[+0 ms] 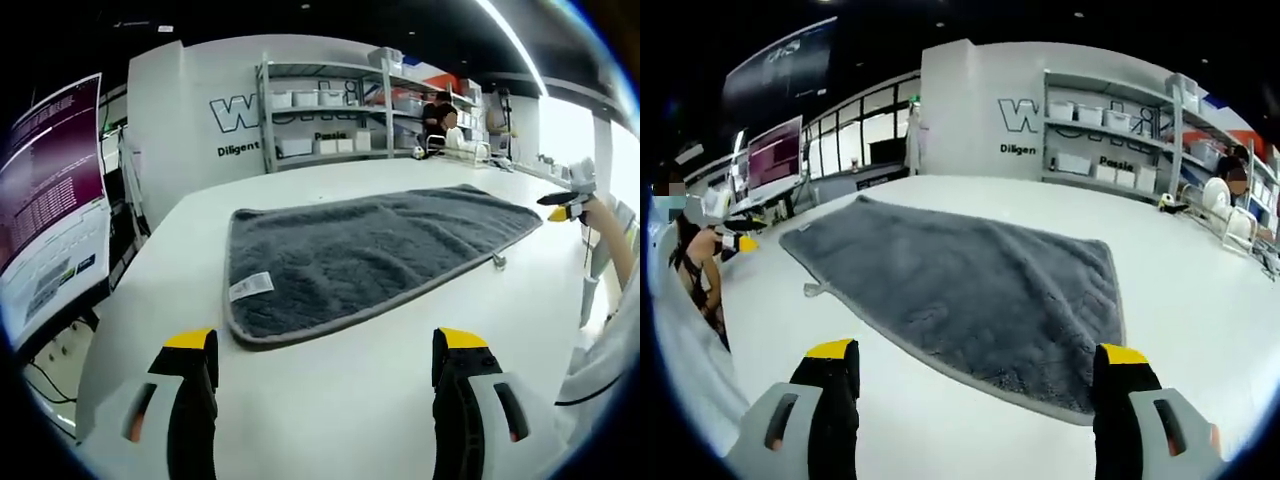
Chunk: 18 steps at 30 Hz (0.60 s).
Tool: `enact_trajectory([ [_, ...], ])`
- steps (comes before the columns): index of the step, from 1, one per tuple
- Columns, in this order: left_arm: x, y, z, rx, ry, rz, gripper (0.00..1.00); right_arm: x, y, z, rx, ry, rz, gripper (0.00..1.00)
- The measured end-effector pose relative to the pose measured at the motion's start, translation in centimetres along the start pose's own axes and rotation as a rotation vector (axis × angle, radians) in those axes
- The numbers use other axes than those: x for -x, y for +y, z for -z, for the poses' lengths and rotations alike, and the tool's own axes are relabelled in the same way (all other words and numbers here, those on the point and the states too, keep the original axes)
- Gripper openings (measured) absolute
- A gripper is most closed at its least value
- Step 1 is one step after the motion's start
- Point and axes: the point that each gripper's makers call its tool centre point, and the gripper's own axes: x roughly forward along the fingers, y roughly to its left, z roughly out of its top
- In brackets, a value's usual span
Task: Open the folded towel by lifting each exposed corner and separating the folded layers until the towel lies flat within the target outline without major curled edges
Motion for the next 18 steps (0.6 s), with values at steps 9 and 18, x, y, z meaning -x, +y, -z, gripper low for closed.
enact_trajectory([
  [9,-0.18,-0.52,-0.19,-0.001,-0.007,0.011,0.87,0.68,-0.18,0.05,-0.023,-0.018,0.016,0.99],
  [18,0.0,-0.53,-0.22,-0.002,-0.009,0.01,0.87,0.5,-0.19,0.14,-0.04,-0.027,0.011,0.99],
])
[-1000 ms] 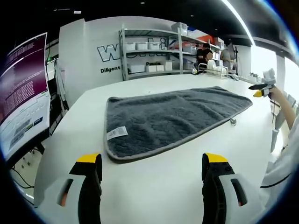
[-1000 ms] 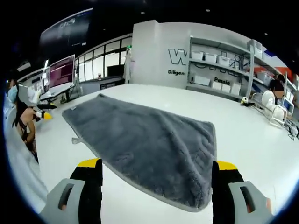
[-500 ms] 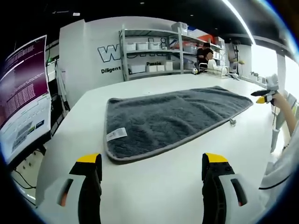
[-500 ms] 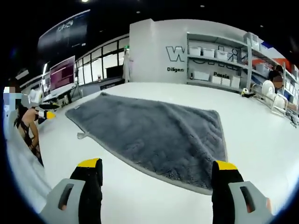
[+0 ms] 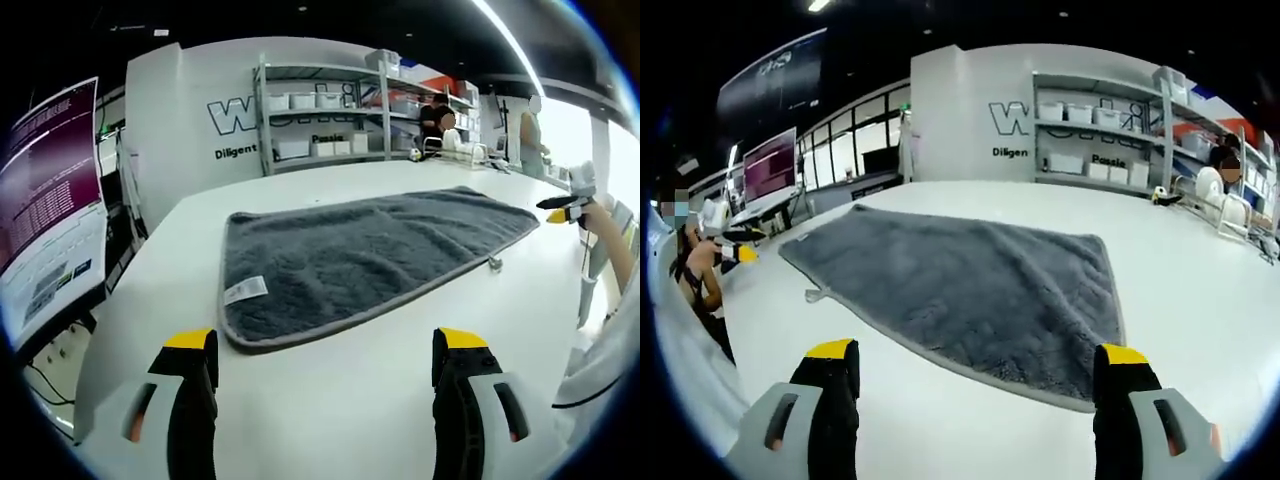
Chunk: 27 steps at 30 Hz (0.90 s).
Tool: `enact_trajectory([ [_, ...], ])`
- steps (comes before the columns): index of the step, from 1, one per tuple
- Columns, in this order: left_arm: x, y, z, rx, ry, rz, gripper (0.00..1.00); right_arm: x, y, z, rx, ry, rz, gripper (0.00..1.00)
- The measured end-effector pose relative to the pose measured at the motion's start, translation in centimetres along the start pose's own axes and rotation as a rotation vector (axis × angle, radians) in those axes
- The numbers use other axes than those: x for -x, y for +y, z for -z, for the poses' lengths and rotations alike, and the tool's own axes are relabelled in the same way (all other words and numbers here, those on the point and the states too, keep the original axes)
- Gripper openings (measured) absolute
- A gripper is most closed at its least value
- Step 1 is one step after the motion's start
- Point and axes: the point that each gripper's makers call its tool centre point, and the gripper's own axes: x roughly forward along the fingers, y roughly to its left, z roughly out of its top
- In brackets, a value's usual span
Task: Open the folded towel by lifting each exposed corner and separating the folded layers until the towel lies flat within the target outline without major curled edges
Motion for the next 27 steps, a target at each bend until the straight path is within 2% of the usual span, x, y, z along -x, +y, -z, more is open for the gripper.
enact_trajectory([
  [27,0.31,0.13,-0.08,-0.001,-0.006,-0.001,0.87,0.31,0.18,-0.14,-0.021,-0.019,0.006,0.99],
])
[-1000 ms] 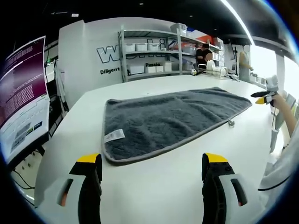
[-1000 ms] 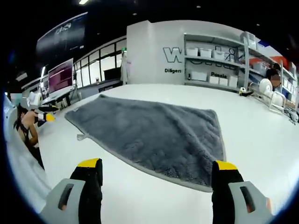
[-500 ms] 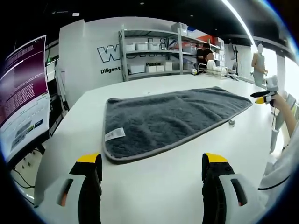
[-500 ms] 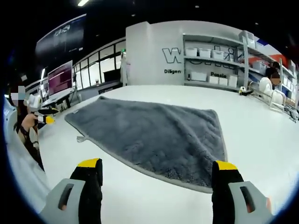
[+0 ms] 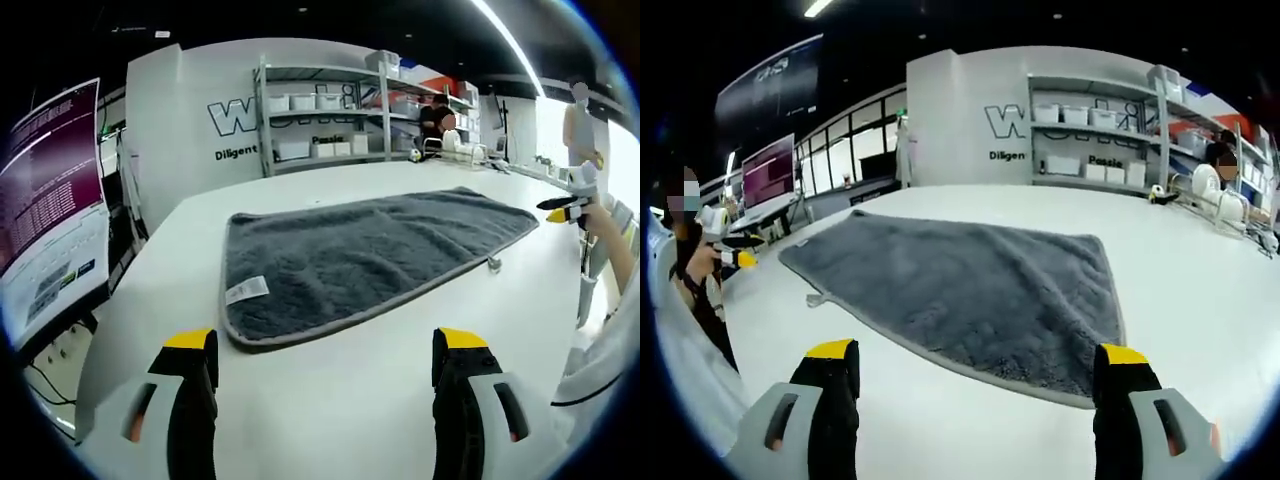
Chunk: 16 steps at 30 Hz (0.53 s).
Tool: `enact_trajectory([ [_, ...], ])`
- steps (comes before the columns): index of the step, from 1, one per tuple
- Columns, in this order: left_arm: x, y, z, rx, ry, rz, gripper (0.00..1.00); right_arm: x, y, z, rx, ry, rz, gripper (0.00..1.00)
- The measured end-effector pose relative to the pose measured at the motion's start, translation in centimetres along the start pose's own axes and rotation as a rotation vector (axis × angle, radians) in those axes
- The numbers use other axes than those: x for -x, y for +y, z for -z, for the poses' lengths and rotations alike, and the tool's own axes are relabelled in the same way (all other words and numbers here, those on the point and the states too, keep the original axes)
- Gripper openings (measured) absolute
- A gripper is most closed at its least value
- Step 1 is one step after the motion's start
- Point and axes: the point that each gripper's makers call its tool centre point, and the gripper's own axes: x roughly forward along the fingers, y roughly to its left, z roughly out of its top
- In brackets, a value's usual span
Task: Open the folded towel by lifting each exposed corner and separating the folded layers until the towel lies flat within the target outline without major curled edges
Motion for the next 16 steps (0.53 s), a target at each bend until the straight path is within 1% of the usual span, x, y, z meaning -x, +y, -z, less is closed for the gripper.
enact_trajectory([
  [16,-0.04,-0.18,-0.21,-0.006,-0.002,0.004,0.87,-0.13,0.19,0.02,0.003,0.004,-0.009,0.99],
])
